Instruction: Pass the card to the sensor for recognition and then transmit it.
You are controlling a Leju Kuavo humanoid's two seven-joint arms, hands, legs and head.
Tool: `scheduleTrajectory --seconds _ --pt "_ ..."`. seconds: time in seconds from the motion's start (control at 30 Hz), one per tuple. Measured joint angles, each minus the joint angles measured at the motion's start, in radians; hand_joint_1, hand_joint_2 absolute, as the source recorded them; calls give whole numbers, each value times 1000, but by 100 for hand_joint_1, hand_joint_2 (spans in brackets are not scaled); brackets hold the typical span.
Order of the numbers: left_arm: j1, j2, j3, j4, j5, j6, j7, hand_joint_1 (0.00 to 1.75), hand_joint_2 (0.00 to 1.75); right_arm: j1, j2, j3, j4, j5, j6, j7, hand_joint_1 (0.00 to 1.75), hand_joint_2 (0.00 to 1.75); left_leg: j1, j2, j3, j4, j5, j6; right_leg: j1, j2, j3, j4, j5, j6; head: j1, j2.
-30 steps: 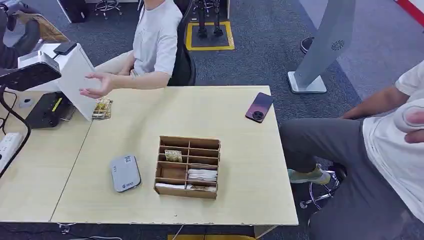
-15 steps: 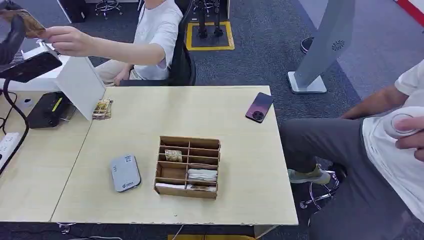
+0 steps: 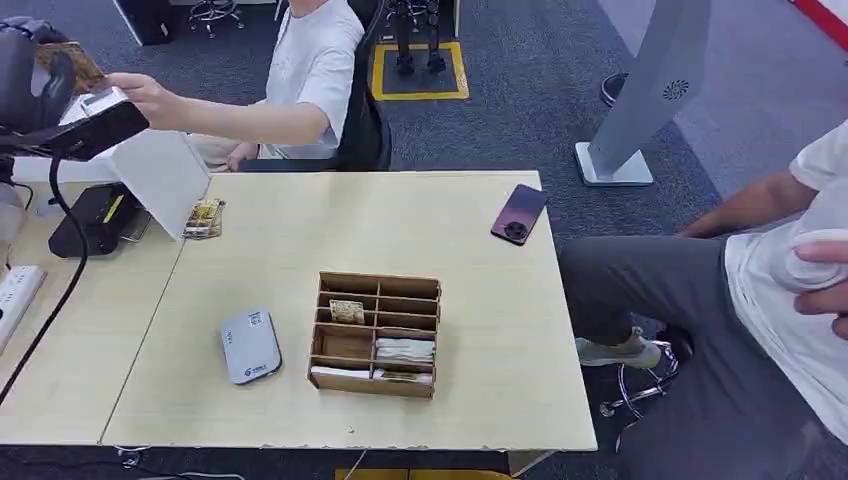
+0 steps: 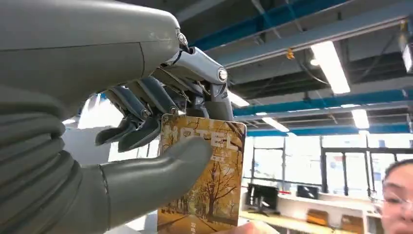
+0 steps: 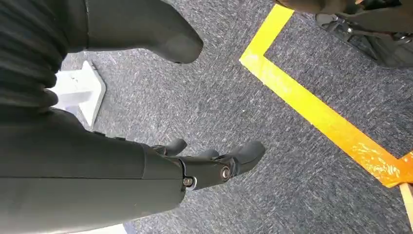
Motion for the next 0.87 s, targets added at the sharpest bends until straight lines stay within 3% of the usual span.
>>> scheduleTrajectory --seconds 0.2,0.23,0.27,0.43,0.63,0.73,0.87 --pt "0 -13 -2 19 0 0 0 175 175 0 0 1 0 0 0 0 0 175 0 0 0 0 0 0 0 0 -1 0 0 0 0 0" --pt "0 -15 -3 22 0 0 -2 148 175 -1 0 2 0 0 0 0 0 175 0 0 0 0 0 0 0 0 -1 0 0 0 0 0" --pt "0 -16 -3 24 0 0 -2 0 175 -1 0 2 0 0 0 0 0 175 0 0 0 0 0 0 0 0 -1 0 0 0 0 0" --pt "0 -19 -3 28 -3 10 -3 0 175 -1 0 4 0 -1 0 0 0 175 0 0 -1 0 0 0 0 0 -1 0 0 0 0 0" --pt "34 -4 -3 37 6 75 -3 0 175 0 0 5 0 -10 -1 0 0 175 0 1 -1 0 0 0 0 1 -1 0 0 0 0 0" --pt "100 32 6 39 36 134 -17 0 175 2 0 5 0 -21 -4 0 0 175 0 1 -1 -1 0 0 0 1 0 1 0 0 0 0" --pt "258 78 83 39 75 236 -45 0 175 12 0 5 0 -28 -12 0 0 175 0 4 0 -2 -1 -1 0 4 -2 1 -1 -1 0 0"
